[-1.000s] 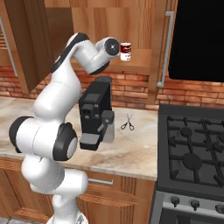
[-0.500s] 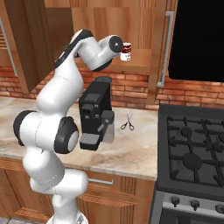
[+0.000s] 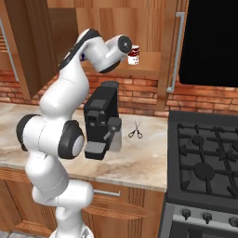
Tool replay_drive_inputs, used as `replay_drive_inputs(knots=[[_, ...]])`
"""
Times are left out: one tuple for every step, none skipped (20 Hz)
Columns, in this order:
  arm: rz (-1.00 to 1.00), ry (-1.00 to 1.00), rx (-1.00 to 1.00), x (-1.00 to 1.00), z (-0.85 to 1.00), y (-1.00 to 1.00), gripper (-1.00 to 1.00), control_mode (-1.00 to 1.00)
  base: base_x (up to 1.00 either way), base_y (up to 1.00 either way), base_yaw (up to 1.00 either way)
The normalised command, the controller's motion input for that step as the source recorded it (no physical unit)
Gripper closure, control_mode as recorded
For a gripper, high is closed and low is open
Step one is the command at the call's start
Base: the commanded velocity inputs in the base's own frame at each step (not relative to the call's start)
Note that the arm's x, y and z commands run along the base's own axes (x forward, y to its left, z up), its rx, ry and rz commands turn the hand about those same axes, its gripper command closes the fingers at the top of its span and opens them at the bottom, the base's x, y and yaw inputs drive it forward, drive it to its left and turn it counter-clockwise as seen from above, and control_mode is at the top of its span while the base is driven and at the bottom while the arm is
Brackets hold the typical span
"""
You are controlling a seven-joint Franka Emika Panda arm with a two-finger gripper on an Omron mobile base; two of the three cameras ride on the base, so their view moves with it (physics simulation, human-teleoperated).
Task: Stack two cans on top of the other two cans in the cabinet.
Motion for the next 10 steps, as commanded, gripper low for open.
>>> replay_drive_inputs(knots=[[0.03,0.03,0.00,0.00,0.00,0.16,-1.00,-1.00,0.00,0.00,0.00],[0.03,0.03,0.00,0.00,0.00,0.16,-1.00,-1.00,0.00,0.00,0.00],[0.02,0.02,0.00,0.02,0.00,0.16,-1.00,-1.00,0.00,0.00,0.00],[0.03,0.01,0.00,0.03,0.00,0.12,-1.00,-1.00,0.00,0.00,0.00],[0.03,0.00,0.00,0.04,0.00,0.09,-1.00,-1.00,0.00,0.00,0.00],[0.03,0.00,0.00,0.07,0.00,0.06,-1.00,-1.00,0.00,0.00,0.00],[0.04,0.00,0.00,0.10,0.00,0.02,-1.00,-1.00,0.00,0.00,0.00],[0.05,0.00,0.00,0.10,0.00,0.01,-1.00,-1.00,0.00,0.00,0.00],[0.05,0.00,0.00,0.11,0.00,0.01,-1.00,-1.00,0.00,0.00,0.00],[0.05,0.00,0.00,0.07,0.00,0.00,-1.00,-1.00,0.00,0.00,0.00]])
